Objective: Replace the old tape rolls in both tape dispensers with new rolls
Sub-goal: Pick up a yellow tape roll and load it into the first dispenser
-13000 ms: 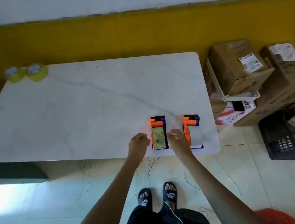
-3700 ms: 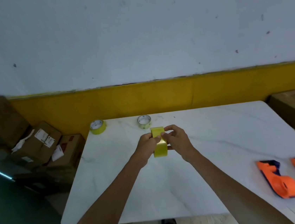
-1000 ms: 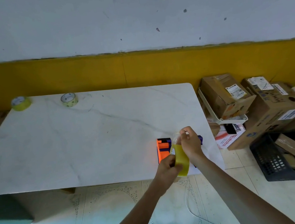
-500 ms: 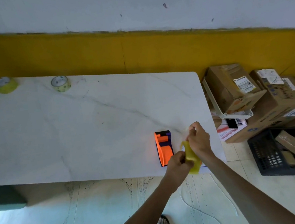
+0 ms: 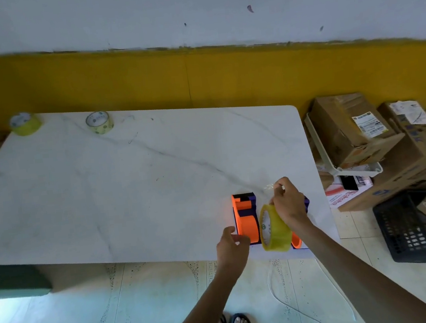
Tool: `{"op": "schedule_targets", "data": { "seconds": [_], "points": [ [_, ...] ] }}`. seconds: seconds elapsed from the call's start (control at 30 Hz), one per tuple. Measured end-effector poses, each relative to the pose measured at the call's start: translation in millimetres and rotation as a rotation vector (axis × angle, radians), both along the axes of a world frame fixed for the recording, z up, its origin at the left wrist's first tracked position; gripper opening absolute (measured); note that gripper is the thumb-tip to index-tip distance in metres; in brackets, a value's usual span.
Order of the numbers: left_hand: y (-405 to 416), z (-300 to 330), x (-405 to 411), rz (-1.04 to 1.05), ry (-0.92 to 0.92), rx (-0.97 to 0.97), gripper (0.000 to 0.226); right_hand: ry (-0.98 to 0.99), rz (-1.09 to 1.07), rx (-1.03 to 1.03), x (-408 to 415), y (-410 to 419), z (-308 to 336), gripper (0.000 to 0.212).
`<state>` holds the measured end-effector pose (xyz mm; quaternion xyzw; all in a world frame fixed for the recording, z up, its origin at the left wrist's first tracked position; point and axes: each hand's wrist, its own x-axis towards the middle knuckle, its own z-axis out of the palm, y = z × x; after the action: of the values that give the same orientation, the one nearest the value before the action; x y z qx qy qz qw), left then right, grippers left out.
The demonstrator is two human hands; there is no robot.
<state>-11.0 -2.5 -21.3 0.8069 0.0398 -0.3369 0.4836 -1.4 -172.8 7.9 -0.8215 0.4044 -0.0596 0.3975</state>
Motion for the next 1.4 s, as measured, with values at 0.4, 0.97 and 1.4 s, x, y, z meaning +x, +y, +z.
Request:
{"op": "schedule_targets", "data": {
  "seconds": [0.4,0.97,1.4],
  "points": [
    [-11.2,18.7,40.1,-0.121,-0.140,0.008,0.030,-0.083,-0.008,0.089,-1.2,7.6,-3.1,0.018],
    [17.8,-4.9,18.5,-0.272,-0.098,-0.057,0.034,0.011,-0.166,0.287,15.6,42.1,-25.8,0.022],
    [27.6,-7.0,19.7,-0.401,-0.223,-0.021,0.021,0.055,-0.105,0.400,32.7,40.5,-26.1,0.021]
  ]
}}
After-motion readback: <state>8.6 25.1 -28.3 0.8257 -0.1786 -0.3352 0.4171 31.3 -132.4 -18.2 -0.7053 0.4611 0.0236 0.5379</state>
